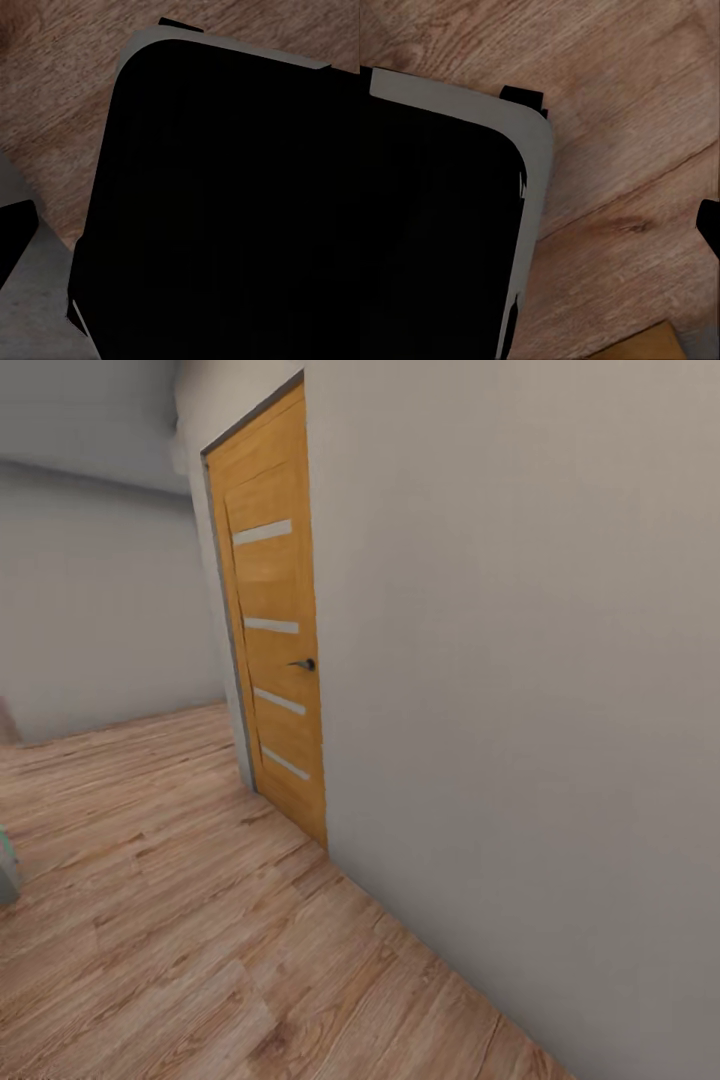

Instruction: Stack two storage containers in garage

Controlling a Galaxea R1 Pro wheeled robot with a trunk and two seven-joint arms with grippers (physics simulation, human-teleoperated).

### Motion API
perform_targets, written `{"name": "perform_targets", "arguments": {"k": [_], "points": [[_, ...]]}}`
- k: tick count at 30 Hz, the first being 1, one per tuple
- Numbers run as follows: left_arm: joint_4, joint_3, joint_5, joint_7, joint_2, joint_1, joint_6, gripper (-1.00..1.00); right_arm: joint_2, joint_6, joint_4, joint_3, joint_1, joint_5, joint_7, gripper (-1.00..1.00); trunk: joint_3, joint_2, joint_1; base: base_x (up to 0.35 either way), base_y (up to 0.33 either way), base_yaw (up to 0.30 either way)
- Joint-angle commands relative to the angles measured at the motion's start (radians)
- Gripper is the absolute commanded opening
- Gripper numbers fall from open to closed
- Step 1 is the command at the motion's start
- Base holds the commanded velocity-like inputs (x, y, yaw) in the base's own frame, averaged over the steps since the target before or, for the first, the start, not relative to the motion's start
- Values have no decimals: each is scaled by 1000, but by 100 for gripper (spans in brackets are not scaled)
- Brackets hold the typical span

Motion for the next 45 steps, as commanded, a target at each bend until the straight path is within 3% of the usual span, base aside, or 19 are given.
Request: {"name": "perform_targets", "arguments": {"k": [1, 27, 30, 35, 45], "points": [[-1, 1, 4, 0, 0, 0, -2, 100, 1, -6, 3, 8, -1, -10, 6, 100, -1, 0, 0, 238, 0, 269], [-1, 1, 4, 0, 0, 1, -2, 100, 9, -6, 3, 7, -2, -12, -11, 100, -1, 0, 0, 227, 0, 271], [-1, 1, 4, 0, 0, 1, -2, 100, 11, -5, 2, 9, -2, -11, -54, 100, -1, 0, 0, 219, 0, 292], [-1, 1, 4, 0, 0, 0, -2, 100, 15, -11, 2, 8, -1, -10, -182, 100, -1, 0, 0, 206, 0, 298], [-1, 1, 4, 0, 0, 0, -2, 100, 14, -18, 2, 3, -1, -14, -203, 100, -1, 0, 0, 200, 0, 300]]}}
